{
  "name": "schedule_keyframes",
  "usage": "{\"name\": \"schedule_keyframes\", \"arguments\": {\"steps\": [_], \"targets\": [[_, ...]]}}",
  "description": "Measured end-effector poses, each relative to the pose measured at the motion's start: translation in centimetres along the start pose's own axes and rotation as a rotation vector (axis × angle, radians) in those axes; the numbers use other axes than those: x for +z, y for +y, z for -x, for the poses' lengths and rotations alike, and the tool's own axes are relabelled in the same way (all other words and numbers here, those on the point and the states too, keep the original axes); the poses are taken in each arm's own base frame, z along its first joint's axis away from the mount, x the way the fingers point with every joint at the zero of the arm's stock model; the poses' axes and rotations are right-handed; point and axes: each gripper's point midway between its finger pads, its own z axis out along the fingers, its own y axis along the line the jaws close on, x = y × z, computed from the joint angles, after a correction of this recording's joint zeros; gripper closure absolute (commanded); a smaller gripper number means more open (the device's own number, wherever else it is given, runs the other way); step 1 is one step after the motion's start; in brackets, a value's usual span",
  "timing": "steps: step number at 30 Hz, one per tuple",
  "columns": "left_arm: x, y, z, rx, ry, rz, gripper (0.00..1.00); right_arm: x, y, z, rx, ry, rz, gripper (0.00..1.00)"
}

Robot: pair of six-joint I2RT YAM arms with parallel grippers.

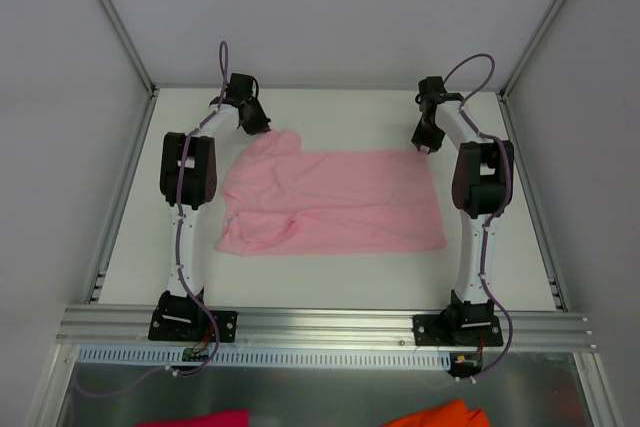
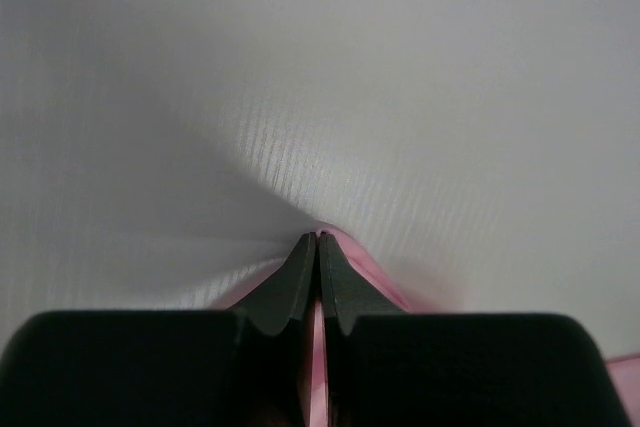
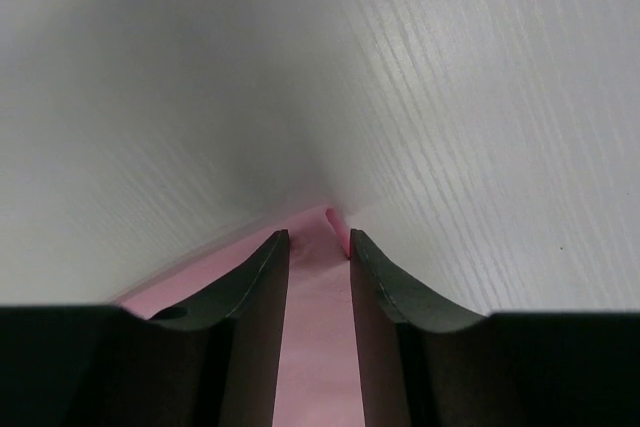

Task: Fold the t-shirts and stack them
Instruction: Grap the side of the flattened tshirt furthest away from the robot with both arms

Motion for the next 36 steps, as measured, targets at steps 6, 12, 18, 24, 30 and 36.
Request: {"name": "schedule_keyframes", "arguments": {"steps": [6, 12, 18, 24, 30, 36], "targets": [[0.0, 0.0, 0.0, 0.0, 0.0, 0.0, 1.0, 0.0, 0.2, -0.1, -0.001, 0.006, 0.01, 0.83], [0.0, 0.0, 0.0, 0.0, 0.0, 0.0, 1.0, 0.4, 0.2, -0.4, 0.001, 0.019, 0.014, 0.99], [-0.3, 0.1, -0.4, 0.002, -0.003, -0.002, 1.0, 0.6, 0.3, -0.4, -0.013, 0.018, 0.017, 0.99], [-2.7, 0.6, -3.2, 0.031, 0.018, 0.043, 1.0, 1.0, 0.1, -0.5, -0.042, -0.018, 0.002, 0.99], [-7.6, -0.1, -4.1, 0.072, -0.033, 0.059, 1.0, -0.2, -0.3, -0.9, -0.088, -0.069, -0.042, 0.99], [-11.4, -1.9, -1.7, 0.098, -0.153, 0.035, 1.0, -1.7, 0.2, -0.6, -0.129, -0.132, -0.059, 0.99]]}}
